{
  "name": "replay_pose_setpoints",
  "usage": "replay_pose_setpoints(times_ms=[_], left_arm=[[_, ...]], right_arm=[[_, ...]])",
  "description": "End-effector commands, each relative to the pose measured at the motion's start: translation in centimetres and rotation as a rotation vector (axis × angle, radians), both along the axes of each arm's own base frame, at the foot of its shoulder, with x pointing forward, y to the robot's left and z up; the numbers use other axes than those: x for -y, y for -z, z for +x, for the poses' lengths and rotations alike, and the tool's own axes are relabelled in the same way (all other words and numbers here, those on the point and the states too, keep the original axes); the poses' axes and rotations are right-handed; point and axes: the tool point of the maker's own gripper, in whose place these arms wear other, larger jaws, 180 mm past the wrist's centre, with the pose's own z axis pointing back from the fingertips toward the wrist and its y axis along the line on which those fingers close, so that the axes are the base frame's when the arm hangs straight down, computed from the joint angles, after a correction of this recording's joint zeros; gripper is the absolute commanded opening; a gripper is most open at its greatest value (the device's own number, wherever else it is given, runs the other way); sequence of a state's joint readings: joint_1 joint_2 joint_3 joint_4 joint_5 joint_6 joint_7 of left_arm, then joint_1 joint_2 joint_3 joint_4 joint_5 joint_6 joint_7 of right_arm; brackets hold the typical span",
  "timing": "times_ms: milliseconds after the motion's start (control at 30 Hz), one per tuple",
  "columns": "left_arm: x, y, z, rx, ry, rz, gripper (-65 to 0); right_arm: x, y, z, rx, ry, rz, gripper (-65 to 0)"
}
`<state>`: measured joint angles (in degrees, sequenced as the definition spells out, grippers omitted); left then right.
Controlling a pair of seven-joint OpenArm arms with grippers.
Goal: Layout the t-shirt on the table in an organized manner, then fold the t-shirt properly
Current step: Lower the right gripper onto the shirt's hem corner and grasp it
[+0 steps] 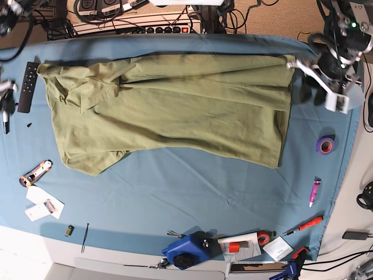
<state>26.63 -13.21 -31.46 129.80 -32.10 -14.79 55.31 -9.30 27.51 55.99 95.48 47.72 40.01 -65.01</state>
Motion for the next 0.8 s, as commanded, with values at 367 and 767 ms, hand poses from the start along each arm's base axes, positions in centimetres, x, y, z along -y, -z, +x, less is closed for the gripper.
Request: replay_pose_setpoints(times_ms=[367, 767], left_arm=[[-2.2, 4.1, 3.0, -0.051, -0.058, -0.077, -43.3], [-2.4, 4.5, 3.0, -0.059, -0.064, -0.085, -43.3]], right_arm=[[-4.0, -0.3, 12.7, 0.007, -0.135, -0.307, -42.5], [-6.4, 6.5, 20.1, -0.177, -0.243, -0.204, -42.5]])
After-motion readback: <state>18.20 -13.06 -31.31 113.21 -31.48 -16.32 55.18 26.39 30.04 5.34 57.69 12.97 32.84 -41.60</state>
